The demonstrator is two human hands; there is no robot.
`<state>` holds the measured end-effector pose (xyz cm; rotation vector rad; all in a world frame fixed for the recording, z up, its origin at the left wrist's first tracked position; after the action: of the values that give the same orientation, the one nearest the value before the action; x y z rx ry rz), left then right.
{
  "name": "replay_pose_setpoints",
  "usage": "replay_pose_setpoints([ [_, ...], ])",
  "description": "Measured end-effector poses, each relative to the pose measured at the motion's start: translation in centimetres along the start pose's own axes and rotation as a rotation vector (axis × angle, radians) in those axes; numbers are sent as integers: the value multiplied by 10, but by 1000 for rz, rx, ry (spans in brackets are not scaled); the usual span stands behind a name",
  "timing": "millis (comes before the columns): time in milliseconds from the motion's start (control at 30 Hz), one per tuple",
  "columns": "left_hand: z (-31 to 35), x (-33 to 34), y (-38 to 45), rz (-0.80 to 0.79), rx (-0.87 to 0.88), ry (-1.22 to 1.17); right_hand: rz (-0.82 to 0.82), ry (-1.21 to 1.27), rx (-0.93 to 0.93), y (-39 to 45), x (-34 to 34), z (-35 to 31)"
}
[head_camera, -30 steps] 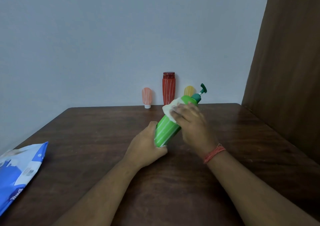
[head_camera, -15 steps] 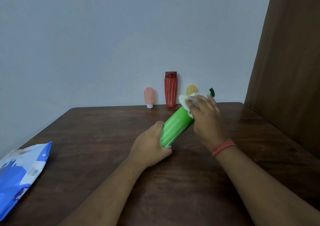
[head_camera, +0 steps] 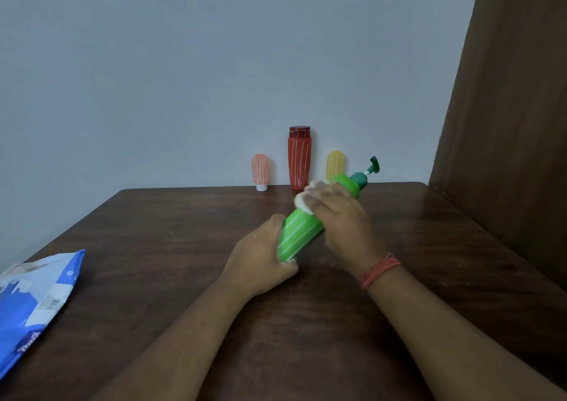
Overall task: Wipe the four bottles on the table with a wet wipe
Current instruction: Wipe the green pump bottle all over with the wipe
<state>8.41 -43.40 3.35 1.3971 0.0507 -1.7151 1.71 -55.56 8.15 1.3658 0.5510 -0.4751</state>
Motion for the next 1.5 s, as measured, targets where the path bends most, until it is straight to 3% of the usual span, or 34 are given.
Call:
replay_pose_setpoints([
  [67,-1,0,0,5,-10,-17,-34,-7,-65,1,4,-7],
  [200,2,0,0,16,16,14,101,-53,189,0,-3,38],
  [267,2,0,0,11,17,9,135,-60,226,-5,-4,39],
  [433,-9,1,0,-4,-69,-115,39,18,-47,-3,11,-3],
  [600,-9,1,2,5,-63,-104,190,43,225,-8,5,35],
  [767,-16,3,1,-6,-112,-148,103,87,-5,-7,14,5],
  [933,-14,3,1,1,-91,-112,206,85,305,-11,8,48],
  [1100,-19,3,0,6,-135,-161,183,191,160,-9,12,20],
  [1233,-17,3,-1,0,-102,-151,284,388,556,-22,2,61],
  [1400,-22,3,0,32,-127,-221,123,578,630,-30,33,41],
  [1500,-21,4,1,10,-114,-237,295,661,837,-29,25,61],
])
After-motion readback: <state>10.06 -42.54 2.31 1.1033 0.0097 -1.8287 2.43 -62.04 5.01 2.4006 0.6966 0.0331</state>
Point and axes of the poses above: each hand's wrist, its own y-axis towards the middle knuckle, its own x-axis out of the palm, z = x × y, the point moved 7 cm from there along y, towards the middle knuckle, and after that the axes turned 2 degrees about z, right-handed, at the moved point
